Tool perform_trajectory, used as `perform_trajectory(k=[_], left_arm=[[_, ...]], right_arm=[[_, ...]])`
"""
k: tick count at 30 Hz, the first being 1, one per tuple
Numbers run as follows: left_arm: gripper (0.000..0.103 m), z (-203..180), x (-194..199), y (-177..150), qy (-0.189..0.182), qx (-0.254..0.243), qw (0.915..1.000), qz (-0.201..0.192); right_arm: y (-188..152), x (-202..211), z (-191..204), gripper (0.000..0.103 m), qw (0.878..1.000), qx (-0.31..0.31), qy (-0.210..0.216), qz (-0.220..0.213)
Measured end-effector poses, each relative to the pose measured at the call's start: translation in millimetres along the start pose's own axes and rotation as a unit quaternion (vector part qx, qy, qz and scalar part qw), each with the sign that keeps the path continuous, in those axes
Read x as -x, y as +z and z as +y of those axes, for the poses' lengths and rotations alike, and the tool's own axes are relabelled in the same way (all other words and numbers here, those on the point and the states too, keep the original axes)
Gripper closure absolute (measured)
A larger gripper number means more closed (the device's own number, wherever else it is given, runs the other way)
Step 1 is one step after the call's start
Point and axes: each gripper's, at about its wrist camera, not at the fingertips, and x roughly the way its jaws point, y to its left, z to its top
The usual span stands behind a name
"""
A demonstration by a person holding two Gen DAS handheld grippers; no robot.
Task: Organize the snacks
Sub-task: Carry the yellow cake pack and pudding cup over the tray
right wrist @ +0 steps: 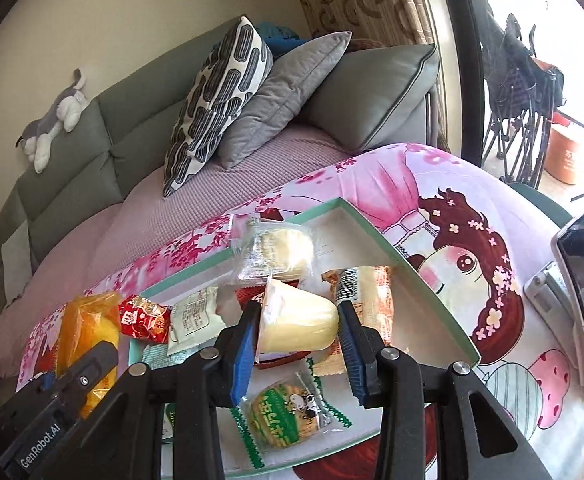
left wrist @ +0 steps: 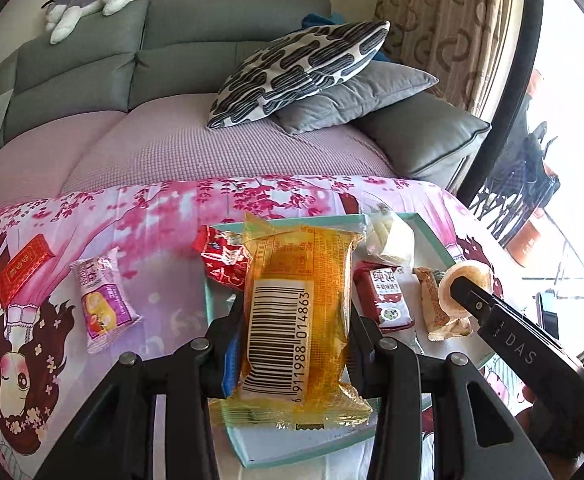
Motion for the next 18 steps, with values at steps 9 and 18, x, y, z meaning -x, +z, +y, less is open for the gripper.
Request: perform_trajectory(k=[9,18], left_arm=[[0.059,-16,-20,-2,0.012,-0.02,0.9996,0.015],[0.059,-21,-34,-1,0.025,-0.024,0.9991,0.025]], right_arm=[[-1,-15,-6,0.062,1.0,0.007,-0.011,0.011],[-5,-27,-11,0.062,0.999,0.004,-0.008,0.031]])
